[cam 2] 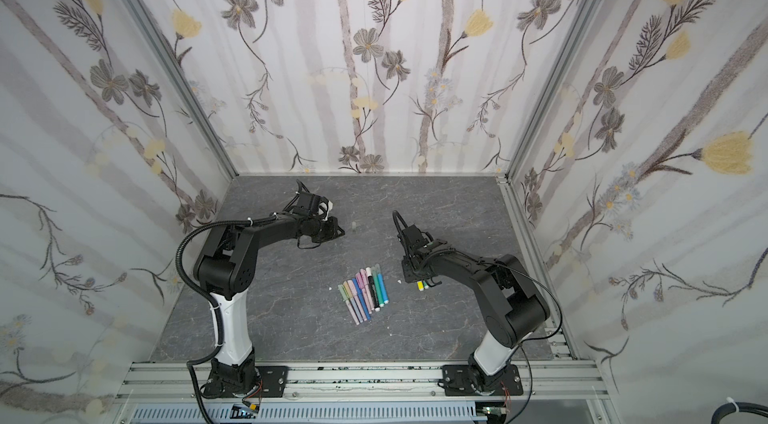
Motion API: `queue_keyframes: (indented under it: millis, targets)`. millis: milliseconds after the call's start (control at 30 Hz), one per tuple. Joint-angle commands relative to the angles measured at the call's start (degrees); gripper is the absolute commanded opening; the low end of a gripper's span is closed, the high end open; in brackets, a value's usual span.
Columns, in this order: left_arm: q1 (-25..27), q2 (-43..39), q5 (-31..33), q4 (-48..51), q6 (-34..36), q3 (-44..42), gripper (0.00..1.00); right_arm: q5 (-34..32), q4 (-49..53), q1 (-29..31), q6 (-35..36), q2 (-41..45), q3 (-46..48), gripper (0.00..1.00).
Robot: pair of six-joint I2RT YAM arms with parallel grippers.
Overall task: Open the pen caps
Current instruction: 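Carry the cap away with the left gripper while the right lowers the highlighter, then lower the cap beside the green marker's cap and open the left gripper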
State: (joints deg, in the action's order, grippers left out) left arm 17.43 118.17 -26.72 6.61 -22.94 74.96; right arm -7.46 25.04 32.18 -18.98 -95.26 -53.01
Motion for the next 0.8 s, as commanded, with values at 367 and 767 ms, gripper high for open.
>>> queue_keyframes:
  millis: [367,767]
  targets:
    - [0.0,1.6,-2.7,-4.0,-1.9,1.4,0.14,-0.9,0.6,0.2,-0.7,-0.3,-0.2,0.16]
    - [-0.1,4.6,-3.2,-6.6,-2.2,1.6,0.19,-0.7,2.4,1.0,0.1,1.2,-2.5,0.26]
